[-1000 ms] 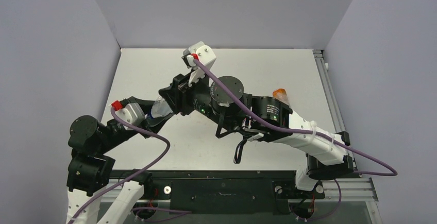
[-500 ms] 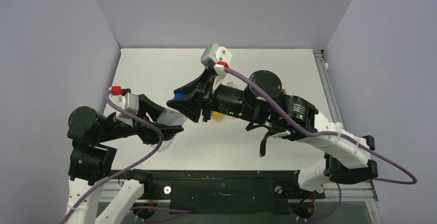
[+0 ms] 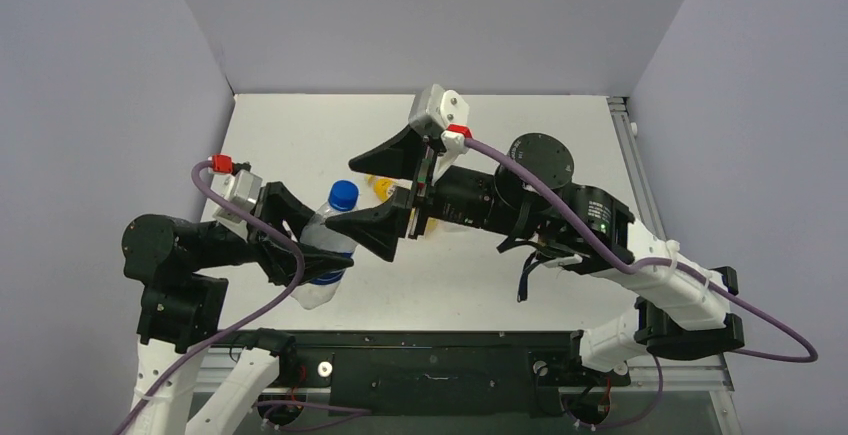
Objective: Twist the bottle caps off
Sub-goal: Unscrew the bottle cap from the plastic bottle.
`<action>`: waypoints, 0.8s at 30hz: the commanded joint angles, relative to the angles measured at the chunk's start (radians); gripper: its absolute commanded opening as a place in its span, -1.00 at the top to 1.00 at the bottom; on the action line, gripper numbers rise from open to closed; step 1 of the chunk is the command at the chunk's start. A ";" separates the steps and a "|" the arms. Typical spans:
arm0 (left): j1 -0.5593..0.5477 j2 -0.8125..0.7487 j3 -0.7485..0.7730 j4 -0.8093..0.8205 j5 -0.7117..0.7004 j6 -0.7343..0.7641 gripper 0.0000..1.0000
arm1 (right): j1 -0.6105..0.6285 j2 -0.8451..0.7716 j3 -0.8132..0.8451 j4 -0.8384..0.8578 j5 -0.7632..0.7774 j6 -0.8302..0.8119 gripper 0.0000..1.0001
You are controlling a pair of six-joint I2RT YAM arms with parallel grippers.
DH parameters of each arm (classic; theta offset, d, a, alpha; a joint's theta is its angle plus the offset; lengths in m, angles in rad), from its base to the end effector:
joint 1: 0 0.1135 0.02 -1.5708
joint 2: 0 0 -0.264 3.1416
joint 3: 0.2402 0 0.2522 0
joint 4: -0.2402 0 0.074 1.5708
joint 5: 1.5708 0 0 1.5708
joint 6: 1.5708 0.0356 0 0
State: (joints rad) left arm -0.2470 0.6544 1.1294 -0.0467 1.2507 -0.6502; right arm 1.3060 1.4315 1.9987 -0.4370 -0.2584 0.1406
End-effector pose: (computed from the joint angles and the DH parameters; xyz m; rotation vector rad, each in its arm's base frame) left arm 0.0678 -0.0519 0.4750 0.9641 1.2899 -1.4192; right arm 0.0606 0.2583 0.5712 -1.0649 1.1907 1.3456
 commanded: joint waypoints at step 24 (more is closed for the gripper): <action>0.005 -0.101 -0.015 -0.365 -0.590 0.790 0.75 | 0.125 0.209 0.279 -0.108 0.634 0.150 -0.10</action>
State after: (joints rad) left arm -0.2447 0.5598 1.1080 -0.4156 0.6926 0.1104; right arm 1.4220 1.6497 2.2662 -0.5900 0.4217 0.2863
